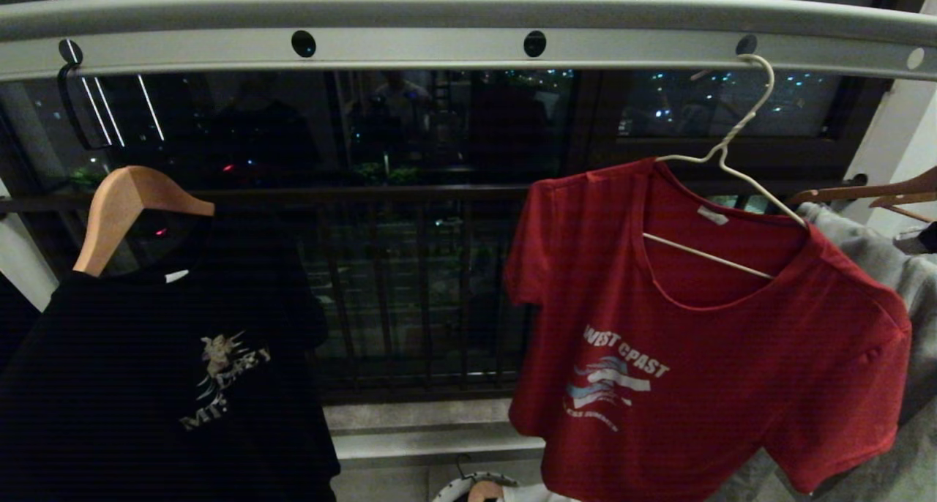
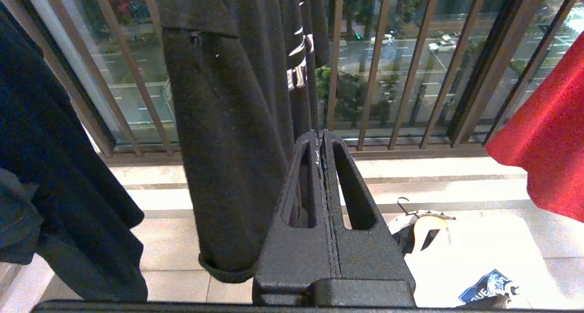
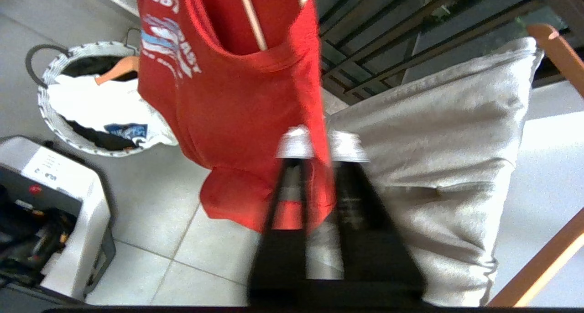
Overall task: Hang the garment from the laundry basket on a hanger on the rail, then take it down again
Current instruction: Take the clothes off the clothes rack
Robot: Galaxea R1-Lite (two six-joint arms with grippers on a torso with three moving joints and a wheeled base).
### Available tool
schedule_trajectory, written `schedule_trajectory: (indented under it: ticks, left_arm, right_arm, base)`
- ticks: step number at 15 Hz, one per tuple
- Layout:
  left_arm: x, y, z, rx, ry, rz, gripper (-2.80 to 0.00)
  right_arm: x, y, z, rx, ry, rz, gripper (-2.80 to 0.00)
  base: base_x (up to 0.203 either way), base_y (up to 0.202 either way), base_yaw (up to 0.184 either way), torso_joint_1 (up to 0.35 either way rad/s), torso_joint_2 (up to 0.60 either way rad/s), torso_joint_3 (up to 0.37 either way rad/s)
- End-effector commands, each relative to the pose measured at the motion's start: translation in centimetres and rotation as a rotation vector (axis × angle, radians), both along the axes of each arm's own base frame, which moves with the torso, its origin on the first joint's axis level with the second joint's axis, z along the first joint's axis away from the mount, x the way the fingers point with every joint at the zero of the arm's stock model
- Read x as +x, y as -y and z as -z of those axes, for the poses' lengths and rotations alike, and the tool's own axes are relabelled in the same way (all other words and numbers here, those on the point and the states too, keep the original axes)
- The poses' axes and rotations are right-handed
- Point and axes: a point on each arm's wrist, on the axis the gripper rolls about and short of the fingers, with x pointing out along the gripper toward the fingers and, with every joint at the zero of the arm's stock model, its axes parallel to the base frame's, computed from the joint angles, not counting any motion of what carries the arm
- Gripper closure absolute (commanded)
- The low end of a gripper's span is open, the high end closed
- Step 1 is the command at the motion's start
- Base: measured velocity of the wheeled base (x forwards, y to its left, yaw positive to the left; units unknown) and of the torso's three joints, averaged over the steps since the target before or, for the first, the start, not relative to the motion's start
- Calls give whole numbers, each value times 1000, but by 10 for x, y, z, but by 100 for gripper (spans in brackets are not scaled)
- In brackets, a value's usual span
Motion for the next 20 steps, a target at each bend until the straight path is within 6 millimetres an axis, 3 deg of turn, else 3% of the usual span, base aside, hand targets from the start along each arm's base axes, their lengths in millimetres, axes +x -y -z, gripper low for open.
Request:
schedule_trajectory:
  ticks: [1,6,12,17,20]
  left_arm:
    - [0,0,0,0,2,-1,0]
    - [0,0,0,0,2,-1,0]
    - [0,0,0,0,3,-1,0]
    - [0,0,0,0,2,-1,0]
    - [0,0,0,0,2,-1,0]
  right_arm:
    - [-2,-1,0,-6,-2,-14,-280]
    - [5,0,4,-37,-17,-49,-280]
    - [37,1,12,-5,-47,-134,-280]
    - [50,-5,-3,98,59,-259,-280]
    - [69,-14,-1,135,90,-305,-280]
  base:
    - [0,0,0,0,0,0]
    - [0,0,0,0,0,0]
    - [0,0,0,0,0,0]
    - [0,0,0,0,0,0]
    - [0,0,0,0,0,0]
